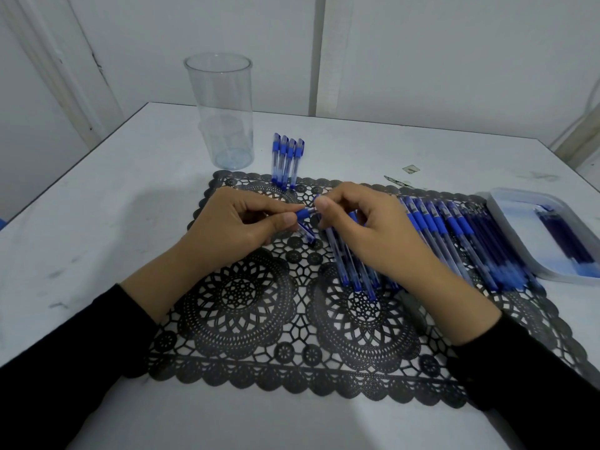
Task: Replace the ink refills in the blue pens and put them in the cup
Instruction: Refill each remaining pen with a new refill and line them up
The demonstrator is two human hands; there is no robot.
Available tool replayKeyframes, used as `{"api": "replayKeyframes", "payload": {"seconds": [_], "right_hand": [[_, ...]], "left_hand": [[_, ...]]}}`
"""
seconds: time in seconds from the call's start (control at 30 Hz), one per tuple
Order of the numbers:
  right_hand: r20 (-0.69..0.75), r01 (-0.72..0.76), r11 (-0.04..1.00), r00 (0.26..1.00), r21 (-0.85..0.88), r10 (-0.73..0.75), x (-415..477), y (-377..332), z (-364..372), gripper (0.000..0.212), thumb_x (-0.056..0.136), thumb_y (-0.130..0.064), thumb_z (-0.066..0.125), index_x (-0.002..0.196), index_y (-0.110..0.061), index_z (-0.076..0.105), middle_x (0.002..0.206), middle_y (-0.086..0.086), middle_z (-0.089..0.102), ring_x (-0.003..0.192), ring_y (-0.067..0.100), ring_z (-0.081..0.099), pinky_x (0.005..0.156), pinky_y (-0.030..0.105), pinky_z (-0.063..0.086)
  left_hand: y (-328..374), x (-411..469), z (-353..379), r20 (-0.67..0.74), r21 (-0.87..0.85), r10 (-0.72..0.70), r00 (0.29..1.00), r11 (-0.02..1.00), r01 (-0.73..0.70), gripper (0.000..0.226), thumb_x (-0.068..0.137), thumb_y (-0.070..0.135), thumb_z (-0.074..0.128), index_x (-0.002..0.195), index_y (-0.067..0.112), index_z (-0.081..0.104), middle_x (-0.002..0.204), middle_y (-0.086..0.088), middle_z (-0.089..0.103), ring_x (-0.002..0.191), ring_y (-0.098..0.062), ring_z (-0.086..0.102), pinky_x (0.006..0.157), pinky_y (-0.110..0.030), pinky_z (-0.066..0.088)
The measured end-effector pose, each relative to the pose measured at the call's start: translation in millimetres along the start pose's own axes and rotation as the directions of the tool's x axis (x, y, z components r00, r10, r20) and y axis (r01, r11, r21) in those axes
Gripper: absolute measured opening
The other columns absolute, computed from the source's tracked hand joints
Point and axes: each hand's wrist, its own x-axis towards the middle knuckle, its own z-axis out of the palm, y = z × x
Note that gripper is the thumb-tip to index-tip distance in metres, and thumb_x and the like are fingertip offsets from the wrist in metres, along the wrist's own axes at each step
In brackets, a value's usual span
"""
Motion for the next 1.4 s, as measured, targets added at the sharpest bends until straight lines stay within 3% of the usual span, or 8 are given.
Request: {"api": "replayKeyframes", "payload": {"seconds": [0.17,0.4,0.5,0.6,0.77,0.93,1.23,1.4], "right_hand": [[0.023,-0.035,0.998,0.999,0.061,0.033,0.2,3.5,-2.5,0.01,0.094,-0.024,0.063,0.1,-0.017,0.068,0.081,-0.009,0.061,0.066,-0.004,0.051,0.06,0.008,0.038],[0.086,-0.071,0.977,0.995,0.203,0.055,1.8,8.5,-2.5,0.012,0.09,-0.019,0.068,0.101,-0.016,0.067,0.082,-0.004,0.059,0.064,-0.001,0.05,0.06,0.012,0.04],[0.076,-0.076,0.987,0.995,0.143,0.066,1.6,10.1,-0.1,0.019,0.088,-0.036,0.066,0.097,-0.019,0.067,0.079,-0.003,0.064,0.062,-0.001,0.05,0.058,0.013,0.04],[0.081,-0.045,0.996,0.996,0.077,0.039,2.2,10.8,2.2,0.01,0.094,-0.025,0.062,0.095,-0.017,0.068,0.075,-0.003,0.063,0.059,0.0,0.05,0.057,0.011,0.037],[0.059,-0.039,0.994,0.998,0.099,0.033,1.5,9.8,1.1,0.013,0.095,-0.028,0.061,0.099,-0.018,0.068,0.08,-0.001,0.065,0.062,0.003,0.051,0.06,0.013,0.038],[0.017,-0.043,0.993,0.999,0.111,0.042,1.3,6.8,-0.6,0.01,0.093,-0.019,0.065,0.1,-0.017,0.071,0.076,-0.011,0.061,0.063,-0.001,0.051,0.058,0.01,0.039],[-0.005,-0.052,0.994,0.999,0.099,0.052,3.0,12.8,-3.0,0.008,0.09,-0.016,0.068,0.096,-0.02,0.07,0.074,-0.019,0.06,0.061,-0.001,0.049,0.058,0.012,0.039],[-0.051,-0.116,0.977,0.991,0.176,0.127,6.0,18.4,-3.0,0.009,0.088,-0.017,0.072,0.096,-0.02,0.07,0.086,-0.007,0.066,0.072,0.004,0.053,0.066,0.018,0.045]], "left_hand": [[-3.1,0.7,-1.1,0.005,0.038,0.006,1.0,0.999,-0.006,0.02,0.08,0.033,0.071,0.1,0.033,0.075,0.08,0.002,0.077,0.065,-0.037,0.066,0.065,-0.054,0.056],[-4.4,1.3,-1.4,0.025,0.049,-0.001,1.0,0.999,0.0,0.022,0.08,0.031,0.071,0.101,0.03,0.075,0.082,0.007,0.077,0.071,-0.028,0.072,0.068,-0.039,0.06],[-4.0,1.7,-2.3,0.021,0.05,0.001,1.0,0.999,-0.003,0.022,0.079,0.031,0.07,0.101,0.028,0.075,0.081,0.007,0.077,0.067,-0.018,0.071,0.061,-0.025,0.057],[-6.0,1.8,-3.2,0.016,0.078,-0.006,1.0,0.997,0.004,0.023,0.079,0.033,0.071,0.101,0.028,0.076,0.081,0.006,0.077,0.068,-0.027,0.07,0.065,-0.034,0.058],[-6.5,1.9,-3.8,0.015,0.078,-0.007,1.0,0.997,0.006,0.02,0.08,0.031,0.071,0.1,0.031,0.075,0.078,0.007,0.077,0.062,-0.012,0.067,0.06,-0.017,0.051],[-6.5,1.8,-3.8,0.029,0.068,-0.004,1.0,0.998,0.002,0.022,0.079,0.03,0.072,0.101,0.027,0.075,0.084,0.008,0.077,0.074,-0.012,0.074,0.069,-0.021,0.058],[-4.7,1.7,-3.3,0.021,0.073,-0.017,1.0,0.997,0.016,0.022,0.083,0.016,0.073,0.105,0.019,0.075,0.078,0.009,0.076,0.061,0.001,0.066,0.061,-0.009,0.048],[-8.2,3.0,-6.7,0.006,0.099,-0.039,0.999,0.994,0.038,0.022,0.084,0.014,0.073,0.105,0.022,0.075,0.078,0.011,0.076,0.058,-0.002,0.065,0.059,-0.012,0.05]]}}
